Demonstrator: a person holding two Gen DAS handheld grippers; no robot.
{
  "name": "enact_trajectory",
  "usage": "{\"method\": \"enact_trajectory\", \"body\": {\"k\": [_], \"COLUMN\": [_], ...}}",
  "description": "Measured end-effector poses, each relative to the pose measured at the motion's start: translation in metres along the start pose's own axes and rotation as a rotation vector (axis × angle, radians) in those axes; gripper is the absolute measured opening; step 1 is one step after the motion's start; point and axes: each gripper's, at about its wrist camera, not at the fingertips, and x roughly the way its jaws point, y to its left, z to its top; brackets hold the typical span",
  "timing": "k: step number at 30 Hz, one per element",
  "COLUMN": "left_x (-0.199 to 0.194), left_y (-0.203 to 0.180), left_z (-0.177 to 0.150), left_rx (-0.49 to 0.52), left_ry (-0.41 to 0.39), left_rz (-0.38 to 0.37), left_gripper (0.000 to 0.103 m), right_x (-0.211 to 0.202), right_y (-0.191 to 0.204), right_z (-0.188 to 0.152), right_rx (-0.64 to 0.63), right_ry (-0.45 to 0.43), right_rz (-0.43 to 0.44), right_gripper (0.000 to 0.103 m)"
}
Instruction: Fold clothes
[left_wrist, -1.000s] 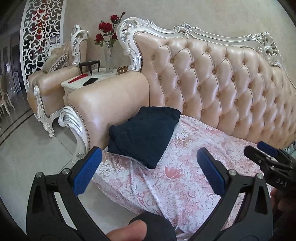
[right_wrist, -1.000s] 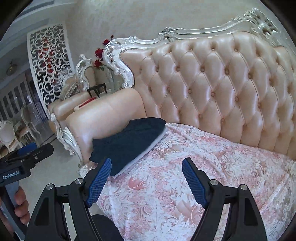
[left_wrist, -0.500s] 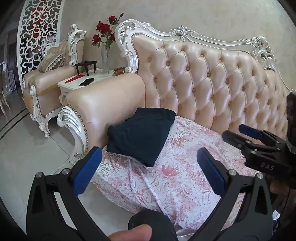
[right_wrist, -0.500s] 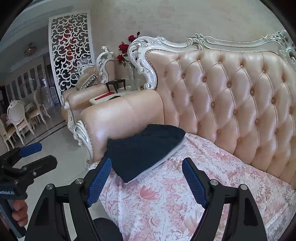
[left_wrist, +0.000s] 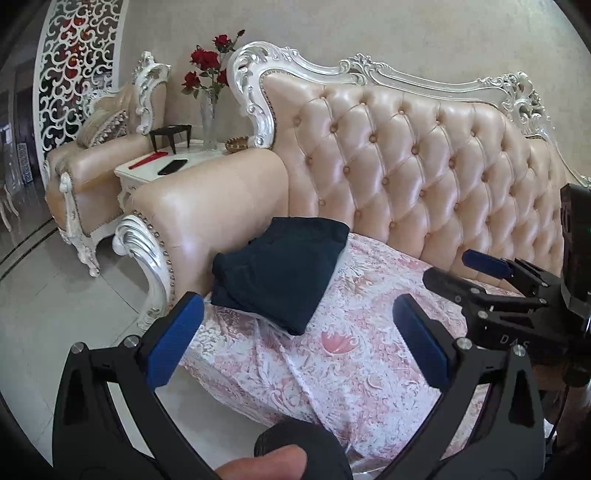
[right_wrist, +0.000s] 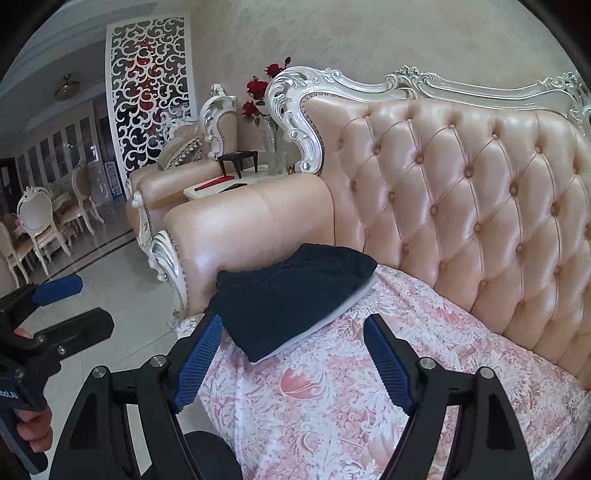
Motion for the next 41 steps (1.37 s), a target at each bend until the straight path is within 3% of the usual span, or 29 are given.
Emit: {"method": "enact_trajectory", "body": {"k": [27,41], "left_x": [0.0092,0.0062], "left_y": [-0.0039,-0.0077], "left_z": [-0.0016,-0.0031], "left_rx": [0.014,0.019], "left_ry": [0.039,0.013], "left_rz": [0.002,-0.013], "left_gripper": [0.102,0.102], "right_x": [0.0081,0.0106], "right_y": [-0.0001,-0.0006], "right_z": [-0.0080,-0.0103], "right_rx": [0.008,0.012], "right_ry": [0.026,0.038], "right_rz": [0.030,0.034], "right_gripper": [0.080,0.080]}}
